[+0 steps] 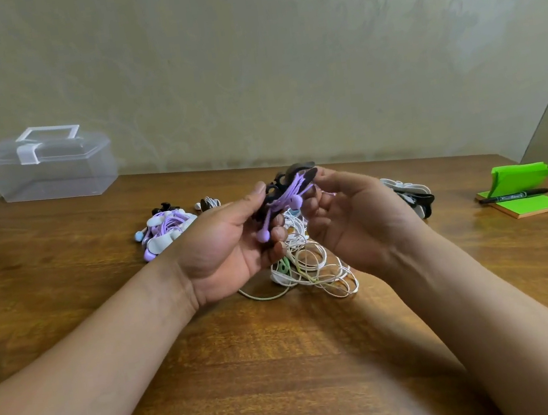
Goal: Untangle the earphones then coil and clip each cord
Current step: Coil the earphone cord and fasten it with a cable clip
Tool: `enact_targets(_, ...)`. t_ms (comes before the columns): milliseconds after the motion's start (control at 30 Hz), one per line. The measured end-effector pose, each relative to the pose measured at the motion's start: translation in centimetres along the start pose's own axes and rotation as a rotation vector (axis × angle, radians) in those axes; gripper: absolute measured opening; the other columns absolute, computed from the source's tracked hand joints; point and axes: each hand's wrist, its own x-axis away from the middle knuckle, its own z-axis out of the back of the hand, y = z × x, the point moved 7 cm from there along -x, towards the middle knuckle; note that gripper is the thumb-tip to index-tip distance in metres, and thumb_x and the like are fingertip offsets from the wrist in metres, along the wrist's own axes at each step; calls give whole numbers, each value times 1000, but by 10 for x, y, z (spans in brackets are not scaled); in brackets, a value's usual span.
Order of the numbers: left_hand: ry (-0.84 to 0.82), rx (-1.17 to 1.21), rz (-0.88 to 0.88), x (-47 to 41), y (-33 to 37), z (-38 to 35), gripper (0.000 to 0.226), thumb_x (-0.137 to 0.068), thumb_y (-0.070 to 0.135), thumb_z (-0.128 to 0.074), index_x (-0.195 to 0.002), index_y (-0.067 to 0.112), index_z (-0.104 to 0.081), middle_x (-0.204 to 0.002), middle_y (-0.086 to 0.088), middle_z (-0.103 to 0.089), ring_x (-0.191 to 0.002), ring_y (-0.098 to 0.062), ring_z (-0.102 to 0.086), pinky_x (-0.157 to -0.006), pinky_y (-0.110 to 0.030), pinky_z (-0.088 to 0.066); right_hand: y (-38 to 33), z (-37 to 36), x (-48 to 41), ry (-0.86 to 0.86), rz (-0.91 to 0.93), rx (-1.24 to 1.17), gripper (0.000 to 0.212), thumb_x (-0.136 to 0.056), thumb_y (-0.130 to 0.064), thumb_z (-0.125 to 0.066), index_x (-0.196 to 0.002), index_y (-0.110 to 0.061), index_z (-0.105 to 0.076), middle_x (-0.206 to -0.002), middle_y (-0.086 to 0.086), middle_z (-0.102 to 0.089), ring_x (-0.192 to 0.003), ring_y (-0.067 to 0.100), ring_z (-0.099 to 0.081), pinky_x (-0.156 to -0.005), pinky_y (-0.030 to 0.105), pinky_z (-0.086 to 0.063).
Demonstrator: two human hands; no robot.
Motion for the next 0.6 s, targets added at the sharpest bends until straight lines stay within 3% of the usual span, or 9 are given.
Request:
enact_targets(133, -39, 3, -1, 1, 1, -6, 44, -102, 40, -50, -100, 9, -80, -88, -5, -40, -77, -11, -52, -69, -24, -51, -4, -1, 2, -23, -11, -11, 15, -93, -25, -64, -100, -12, -60, -79, 2, -56, -63, 10, -48, -49, 19, -35)
enact_targets(233, -23, -74, -7, 3, 0, -10, 41, -101, 39, -49, -101, 12, -79, -93, -5, -57, -73, -12, -51, -65, -25, -50, -6, 2, 1, -1, 28, 45, 14, -97, -21, -64, -101, -8, -63, -79, 2, -55, -64, 8, -46, -50, 17, -37)
enact_targets(300, -17, -111, -2, 3, -1, -14, 44, -101, 43, -48, -115, 10, -72, -91, -4, -62, -71, -12, -49, -62, -25, -47, -5, 2, 0, 3, 51, 73, 12, -99, -18, -62, -101, -6, -66, -79, 2, -56, -65, 8, -47, -52, 16, -38)
enact_targets(400, 35, -155, 12, 2, -5, -12, 70, -96, 60, -55, -138, 5, -59, -87, -2, -58, -66, -11, -49, -54, -23, -44, -4, 0, -2, -29, 83, 134, 11, -99, -14, -63, -106, -7, -66, -80, 2, -60, -65, 7, -51, -55, 16, -43)
enact_targets(600, 115, -141, -8, 3, -6, -8, 45, -85, 49, -74, -117, 19, -64, -78, -3, -54, -58, -10, -41, -43, -18, -31, -6, -3, -2, -82, 84, 130, 9, -94, -3, -64, -93, -11, -60, -82, 5, -60, -64, 10, -52, -51, 18, -44)
